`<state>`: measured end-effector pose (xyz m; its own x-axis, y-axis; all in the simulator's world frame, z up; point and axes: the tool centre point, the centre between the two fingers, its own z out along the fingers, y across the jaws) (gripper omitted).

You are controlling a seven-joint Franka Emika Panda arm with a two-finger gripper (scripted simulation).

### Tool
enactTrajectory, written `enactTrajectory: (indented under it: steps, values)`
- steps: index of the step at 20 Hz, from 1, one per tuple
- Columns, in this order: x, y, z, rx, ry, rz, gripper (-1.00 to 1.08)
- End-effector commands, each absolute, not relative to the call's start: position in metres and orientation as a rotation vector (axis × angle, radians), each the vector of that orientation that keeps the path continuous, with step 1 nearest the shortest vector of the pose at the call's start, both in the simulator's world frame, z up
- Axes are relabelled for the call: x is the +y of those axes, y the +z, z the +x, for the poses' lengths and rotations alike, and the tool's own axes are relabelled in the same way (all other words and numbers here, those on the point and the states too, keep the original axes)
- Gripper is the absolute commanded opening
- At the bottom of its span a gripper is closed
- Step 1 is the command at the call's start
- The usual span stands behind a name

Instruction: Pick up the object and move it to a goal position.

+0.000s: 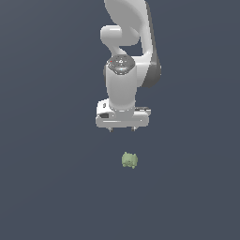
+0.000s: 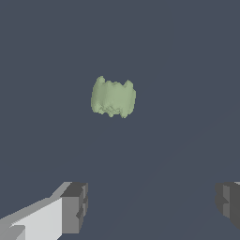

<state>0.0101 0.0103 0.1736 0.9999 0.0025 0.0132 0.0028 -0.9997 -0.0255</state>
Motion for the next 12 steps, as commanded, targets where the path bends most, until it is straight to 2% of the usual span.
enactTrajectory:
  steps: [1,12]
  values:
    - [0.010,0.174,0.010,-0.004,-0.021,-3.116,1.00]
    - [0.044,0.165,0.000,-0.121,0.028,-3.119,1.00]
